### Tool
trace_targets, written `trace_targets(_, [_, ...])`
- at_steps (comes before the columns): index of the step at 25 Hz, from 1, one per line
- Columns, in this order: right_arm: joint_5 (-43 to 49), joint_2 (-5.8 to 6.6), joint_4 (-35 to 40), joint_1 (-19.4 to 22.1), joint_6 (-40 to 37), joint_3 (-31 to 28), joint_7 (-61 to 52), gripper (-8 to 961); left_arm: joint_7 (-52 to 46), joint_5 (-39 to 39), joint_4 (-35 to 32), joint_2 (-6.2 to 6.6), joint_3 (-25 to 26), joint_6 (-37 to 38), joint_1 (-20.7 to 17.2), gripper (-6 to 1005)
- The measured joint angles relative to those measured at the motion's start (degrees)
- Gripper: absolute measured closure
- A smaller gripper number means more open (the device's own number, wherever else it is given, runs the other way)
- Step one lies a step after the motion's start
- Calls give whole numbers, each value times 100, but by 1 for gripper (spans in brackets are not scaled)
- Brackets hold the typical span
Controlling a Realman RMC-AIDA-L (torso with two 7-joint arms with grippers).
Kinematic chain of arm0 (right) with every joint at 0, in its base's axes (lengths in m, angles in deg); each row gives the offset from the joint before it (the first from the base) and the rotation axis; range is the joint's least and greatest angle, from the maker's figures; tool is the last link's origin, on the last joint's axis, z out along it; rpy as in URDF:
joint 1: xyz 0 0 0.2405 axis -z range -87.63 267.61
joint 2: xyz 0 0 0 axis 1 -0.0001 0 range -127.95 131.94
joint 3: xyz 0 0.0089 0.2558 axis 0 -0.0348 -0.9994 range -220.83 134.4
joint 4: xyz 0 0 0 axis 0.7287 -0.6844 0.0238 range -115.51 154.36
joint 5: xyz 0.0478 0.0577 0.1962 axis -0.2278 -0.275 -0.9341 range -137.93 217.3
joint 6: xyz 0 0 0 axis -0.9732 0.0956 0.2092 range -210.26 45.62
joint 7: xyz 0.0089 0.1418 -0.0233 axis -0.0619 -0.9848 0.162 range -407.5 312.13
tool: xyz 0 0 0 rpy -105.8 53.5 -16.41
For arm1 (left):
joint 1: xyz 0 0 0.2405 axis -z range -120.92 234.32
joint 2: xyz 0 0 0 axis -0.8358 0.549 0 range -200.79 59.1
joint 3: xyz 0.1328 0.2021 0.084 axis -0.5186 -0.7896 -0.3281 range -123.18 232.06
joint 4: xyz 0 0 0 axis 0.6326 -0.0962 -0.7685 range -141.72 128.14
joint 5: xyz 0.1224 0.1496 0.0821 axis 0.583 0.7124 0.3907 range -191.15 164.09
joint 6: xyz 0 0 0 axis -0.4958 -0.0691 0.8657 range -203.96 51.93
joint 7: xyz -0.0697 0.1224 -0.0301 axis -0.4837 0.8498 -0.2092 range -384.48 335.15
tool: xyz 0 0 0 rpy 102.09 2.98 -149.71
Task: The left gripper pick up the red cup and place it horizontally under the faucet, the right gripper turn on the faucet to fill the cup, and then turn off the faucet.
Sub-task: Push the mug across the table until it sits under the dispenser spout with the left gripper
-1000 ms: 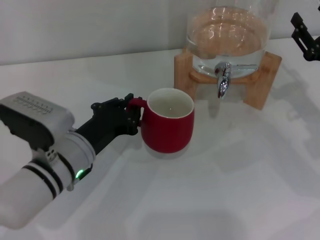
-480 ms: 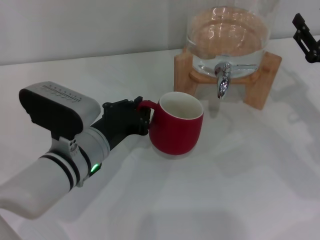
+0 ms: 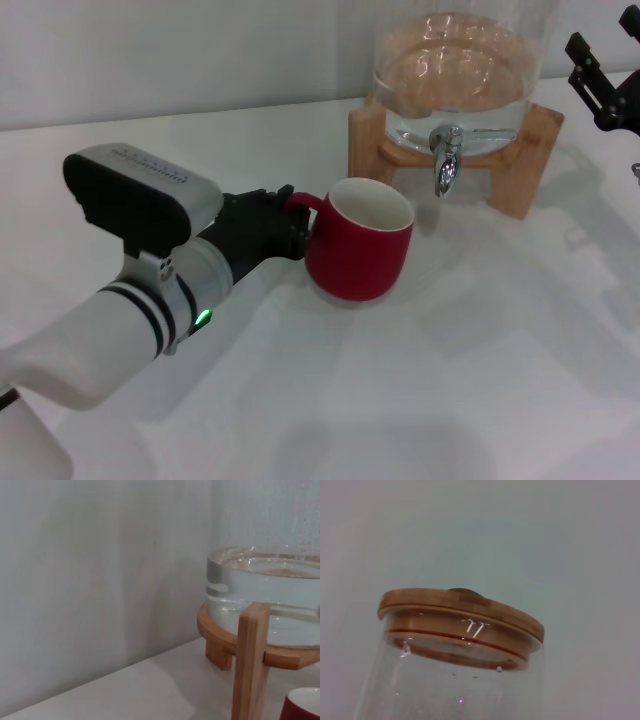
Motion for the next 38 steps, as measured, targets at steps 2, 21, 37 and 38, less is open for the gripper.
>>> trace_targets(2, [0, 0, -12, -1, 1, 25, 4, 339, 0, -118, -81, -2, -49, -2, 127, 841])
trace_targets(21, [-1, 0, 0, -13, 151, 45, 13, 339, -242, -244, -507, 4, -491, 16, 862, 841])
trace_targets(37, [0, 0, 27, 14, 257, 140, 10, 339, -524, -248, -598, 21, -873, 389, 1276, 841])
trace_targets(38, [0, 0, 27, 14, 258, 156, 10, 339, -527, -247, -611, 21, -868, 391, 1284, 841])
